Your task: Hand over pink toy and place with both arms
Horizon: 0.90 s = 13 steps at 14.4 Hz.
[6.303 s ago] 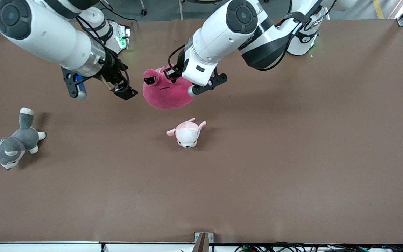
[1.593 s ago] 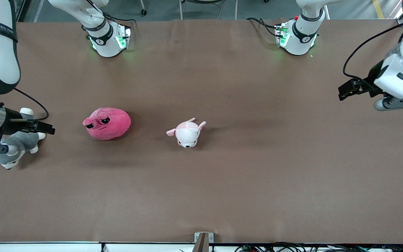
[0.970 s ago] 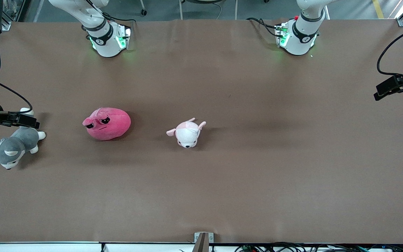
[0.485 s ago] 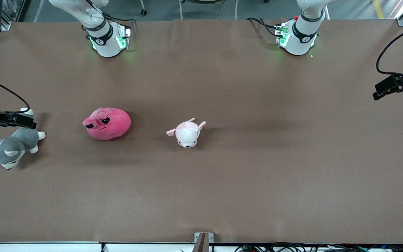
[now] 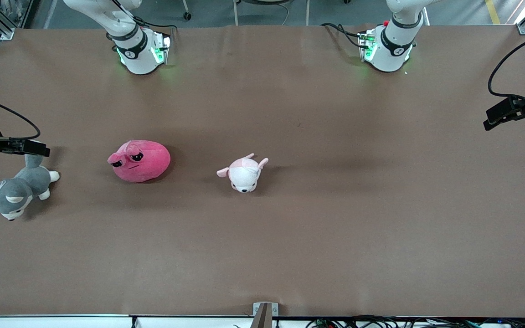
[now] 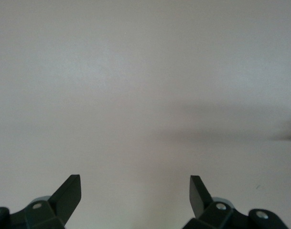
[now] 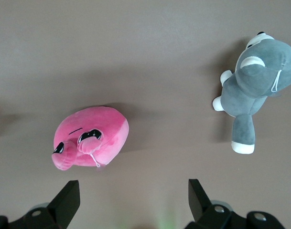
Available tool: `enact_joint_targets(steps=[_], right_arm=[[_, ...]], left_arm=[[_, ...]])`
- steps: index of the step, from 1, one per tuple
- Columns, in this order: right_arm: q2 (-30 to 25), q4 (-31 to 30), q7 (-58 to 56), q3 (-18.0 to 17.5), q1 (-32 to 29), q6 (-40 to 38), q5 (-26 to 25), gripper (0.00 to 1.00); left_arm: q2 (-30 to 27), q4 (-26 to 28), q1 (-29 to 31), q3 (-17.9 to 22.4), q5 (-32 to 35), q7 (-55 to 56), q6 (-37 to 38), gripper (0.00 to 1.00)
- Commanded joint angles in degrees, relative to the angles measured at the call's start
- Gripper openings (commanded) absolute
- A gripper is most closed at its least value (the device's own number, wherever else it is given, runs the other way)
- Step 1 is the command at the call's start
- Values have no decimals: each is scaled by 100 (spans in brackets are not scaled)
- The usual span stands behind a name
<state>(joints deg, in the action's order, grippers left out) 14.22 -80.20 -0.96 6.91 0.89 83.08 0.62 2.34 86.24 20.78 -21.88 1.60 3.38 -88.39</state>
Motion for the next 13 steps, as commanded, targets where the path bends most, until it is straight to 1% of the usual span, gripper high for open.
enact_joint_targets(steps=[1, 3, 6, 9, 10, 11, 13], right_arm=[[-586, -425, -18, -84, -89, 6, -26, 100], [-806, -548, -18, -84, -97, -29, -26, 100], [-1324, -1040, -18, -75, -98, 59, -26, 100], [-1518, -1068, -36, -75, -89, -2, -26, 100], [-1597, -1068, -45, -75, -80, -20, -26, 100], [-1659, -1085, -45, -84, -71, -20, -26, 100], [-1835, -1182, -62, -84, -71, -12, -26, 100]], left_arm=[[12, -55, -3, -27, 60, -66, -30, 100], [12, -55, -3, -27, 60, -66, -30, 100], [12, -55, 5, -27, 60, -66, -30, 100], [29, -46, -108, 43, 51, -75, -30, 100], [29, -38, -300, 226, 51, -75, -21, 100], [21, -46, -616, 559, 51, -83, -21, 100], [20, -46, -1415, 1358, 51, -84, -21, 100]])
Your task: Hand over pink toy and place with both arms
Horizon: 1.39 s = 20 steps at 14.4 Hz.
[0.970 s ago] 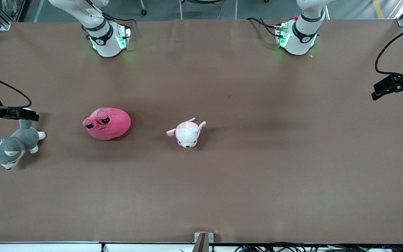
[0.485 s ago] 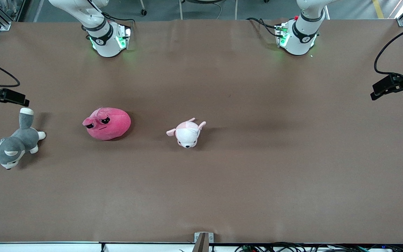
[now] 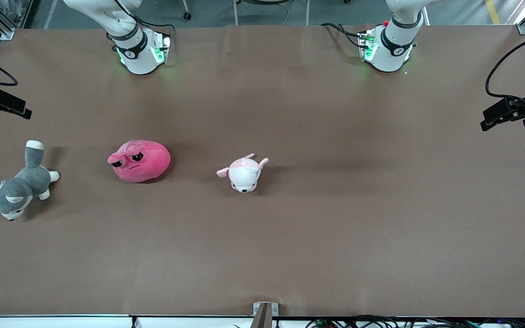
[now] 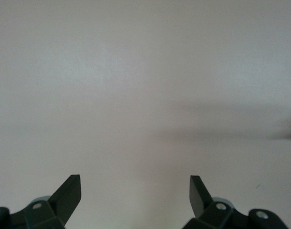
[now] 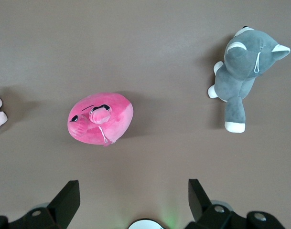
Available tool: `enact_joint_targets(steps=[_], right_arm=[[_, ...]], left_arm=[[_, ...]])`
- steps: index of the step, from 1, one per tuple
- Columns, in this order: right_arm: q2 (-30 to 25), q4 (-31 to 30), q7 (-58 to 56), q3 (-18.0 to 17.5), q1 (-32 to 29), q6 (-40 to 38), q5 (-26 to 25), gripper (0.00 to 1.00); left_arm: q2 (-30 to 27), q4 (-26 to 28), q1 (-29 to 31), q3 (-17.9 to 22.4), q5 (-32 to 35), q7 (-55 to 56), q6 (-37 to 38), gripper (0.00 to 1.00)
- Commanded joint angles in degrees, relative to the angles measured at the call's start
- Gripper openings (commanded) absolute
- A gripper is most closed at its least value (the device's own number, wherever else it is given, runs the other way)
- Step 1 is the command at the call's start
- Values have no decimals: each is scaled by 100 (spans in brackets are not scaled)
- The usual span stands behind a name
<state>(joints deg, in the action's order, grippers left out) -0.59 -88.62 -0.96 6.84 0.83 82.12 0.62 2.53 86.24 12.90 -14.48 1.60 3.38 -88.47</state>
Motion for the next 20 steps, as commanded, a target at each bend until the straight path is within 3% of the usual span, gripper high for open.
enact_joint_targets(steps=[1, 4, 20], right_arm=[[-415, -349, -71, -78, -65, 94, -27, 100], [-556, -341, -97, -86, -56, 103, -44, 100], [-592, -323, -123, -139, 93, 138, -106, 100]], left_arm=[[2, -46, -927, 891, 42, -83, 5, 100], [-7, -46, -1395, 1411, 42, -92, 31, 100], [-24, -195, -1422, 1316, -37, -4, 66, 100]])
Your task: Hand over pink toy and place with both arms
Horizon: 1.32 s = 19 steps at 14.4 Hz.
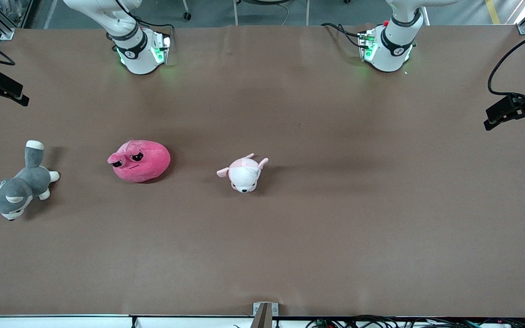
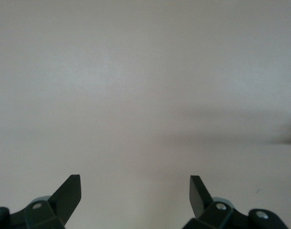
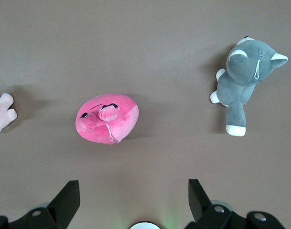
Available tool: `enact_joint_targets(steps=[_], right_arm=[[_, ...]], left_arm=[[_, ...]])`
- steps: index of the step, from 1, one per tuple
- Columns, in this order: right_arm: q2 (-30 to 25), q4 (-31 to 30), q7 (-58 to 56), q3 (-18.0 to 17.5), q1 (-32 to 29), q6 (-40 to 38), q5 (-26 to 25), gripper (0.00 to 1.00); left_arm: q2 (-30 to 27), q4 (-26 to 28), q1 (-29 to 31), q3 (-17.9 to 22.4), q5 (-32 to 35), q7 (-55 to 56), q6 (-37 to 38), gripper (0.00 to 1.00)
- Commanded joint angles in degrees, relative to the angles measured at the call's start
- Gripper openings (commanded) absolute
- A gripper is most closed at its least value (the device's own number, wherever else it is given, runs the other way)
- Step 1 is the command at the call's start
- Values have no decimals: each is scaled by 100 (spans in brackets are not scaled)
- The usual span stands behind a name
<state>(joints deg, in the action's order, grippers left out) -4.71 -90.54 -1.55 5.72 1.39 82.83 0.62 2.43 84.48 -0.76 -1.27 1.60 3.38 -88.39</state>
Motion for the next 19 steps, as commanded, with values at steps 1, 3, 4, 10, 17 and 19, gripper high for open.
enact_joint_targets(steps=[1, 3, 4, 10, 17, 19], right_arm=[[-171, -96, -195, -27, 46, 67, -106, 100], [-171, -87, -582, -18, 28, 32, -106, 100], [-171, -87, -618, -9, 20, 14, -106, 100], [-171, -87, -548, -9, 28, -126, -97, 100], [-171, -96, -505, -1, 2, -170, -27, 100], [-171, -96, -399, -1, 19, -179, -27, 100]], left_arm=[[-15, -19, -56, -14, -37, -31, 67, 100], [-6, -28, -47, -31, -45, -31, 67, 100], [-6, -28, -29, -31, -54, -13, 67, 100], [3, -37, 15, -23, -291, -4, 67, 100], [3, -37, 23, -14, -344, -4, 67, 100], [3, -37, 23, -14, -344, -4, 67, 100]])
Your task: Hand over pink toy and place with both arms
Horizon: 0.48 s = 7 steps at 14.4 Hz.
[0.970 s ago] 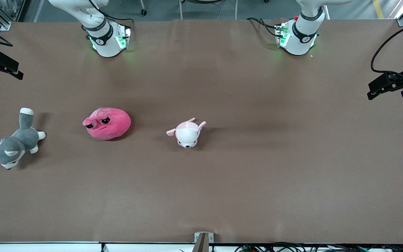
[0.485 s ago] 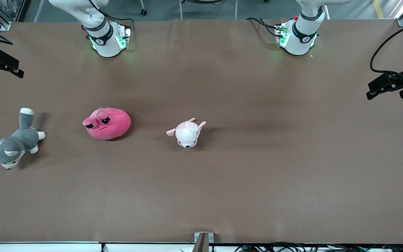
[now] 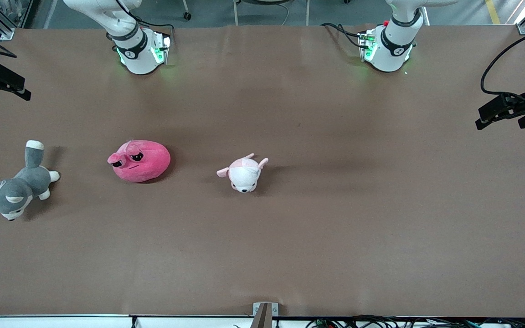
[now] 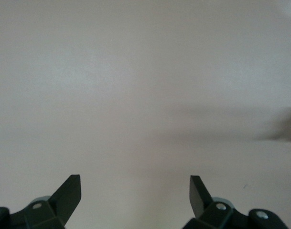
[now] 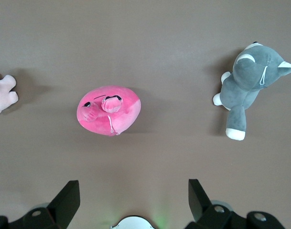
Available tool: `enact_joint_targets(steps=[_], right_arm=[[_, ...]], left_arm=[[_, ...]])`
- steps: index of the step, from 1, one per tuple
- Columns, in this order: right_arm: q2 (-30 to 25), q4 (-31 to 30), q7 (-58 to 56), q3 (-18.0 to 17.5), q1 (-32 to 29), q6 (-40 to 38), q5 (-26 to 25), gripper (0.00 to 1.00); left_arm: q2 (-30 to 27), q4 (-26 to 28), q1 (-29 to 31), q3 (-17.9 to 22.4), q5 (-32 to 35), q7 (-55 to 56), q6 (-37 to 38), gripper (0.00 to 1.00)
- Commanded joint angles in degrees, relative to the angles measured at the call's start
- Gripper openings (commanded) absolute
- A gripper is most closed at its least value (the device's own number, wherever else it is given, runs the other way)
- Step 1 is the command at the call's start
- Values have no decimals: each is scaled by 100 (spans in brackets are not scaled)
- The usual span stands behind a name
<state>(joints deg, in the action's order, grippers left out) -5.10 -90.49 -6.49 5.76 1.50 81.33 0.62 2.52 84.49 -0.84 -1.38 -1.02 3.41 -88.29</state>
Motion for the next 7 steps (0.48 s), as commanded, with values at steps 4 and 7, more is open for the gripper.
enact_joint_targets(steps=[4, 7], right_arm=[[-132, -100, 95, -5, 0, -30, -27, 100], [-114, -92, 95, -5, 0, 41, -27, 100]], left_arm=[[-5, -38, 22, -3, -83, -7, 58, 100], [-5, -38, 22, -3, -74, -7, 58, 100]])
